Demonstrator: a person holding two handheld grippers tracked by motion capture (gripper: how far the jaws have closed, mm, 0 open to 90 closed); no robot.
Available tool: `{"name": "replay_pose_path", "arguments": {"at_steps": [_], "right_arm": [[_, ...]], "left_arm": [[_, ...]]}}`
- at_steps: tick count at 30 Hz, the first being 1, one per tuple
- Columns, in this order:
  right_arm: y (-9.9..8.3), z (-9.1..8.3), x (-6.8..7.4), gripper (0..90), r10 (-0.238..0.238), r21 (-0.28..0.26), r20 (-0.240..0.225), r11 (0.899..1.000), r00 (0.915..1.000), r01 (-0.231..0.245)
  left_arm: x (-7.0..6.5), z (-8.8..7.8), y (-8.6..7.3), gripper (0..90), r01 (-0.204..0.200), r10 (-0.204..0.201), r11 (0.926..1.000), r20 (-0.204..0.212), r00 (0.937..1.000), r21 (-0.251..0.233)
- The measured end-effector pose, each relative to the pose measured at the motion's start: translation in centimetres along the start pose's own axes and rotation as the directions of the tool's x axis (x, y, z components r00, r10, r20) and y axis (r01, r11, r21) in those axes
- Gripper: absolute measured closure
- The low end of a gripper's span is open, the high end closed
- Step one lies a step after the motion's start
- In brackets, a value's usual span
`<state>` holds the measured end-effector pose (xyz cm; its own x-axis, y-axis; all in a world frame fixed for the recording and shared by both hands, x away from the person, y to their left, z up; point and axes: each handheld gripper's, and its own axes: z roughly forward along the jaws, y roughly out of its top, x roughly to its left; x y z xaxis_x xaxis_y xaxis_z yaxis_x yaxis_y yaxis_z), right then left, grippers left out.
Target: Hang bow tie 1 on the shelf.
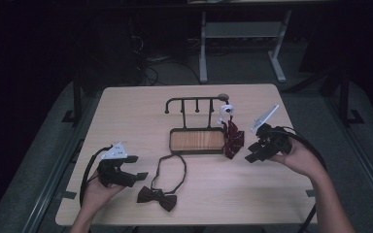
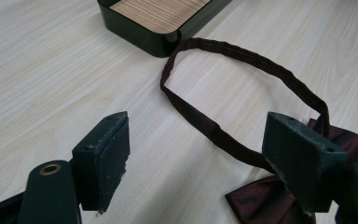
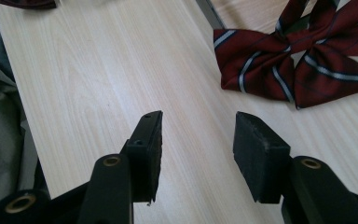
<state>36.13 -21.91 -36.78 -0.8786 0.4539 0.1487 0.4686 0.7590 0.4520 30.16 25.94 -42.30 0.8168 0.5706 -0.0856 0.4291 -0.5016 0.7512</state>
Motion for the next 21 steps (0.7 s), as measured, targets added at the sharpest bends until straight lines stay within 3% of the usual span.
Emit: {"name": "replay_pose_path", "arguments": {"at_steps": [21], "right_arm": [[-3.2,1.6,1.7,46.2,0.044,-0.027,0.007,0.999,0.999,-0.044]], "left_arm": [[0.0,0.1,0.1,23.3,-0.008,0.008,0.9999,0.005,1.0,0.006]]}}
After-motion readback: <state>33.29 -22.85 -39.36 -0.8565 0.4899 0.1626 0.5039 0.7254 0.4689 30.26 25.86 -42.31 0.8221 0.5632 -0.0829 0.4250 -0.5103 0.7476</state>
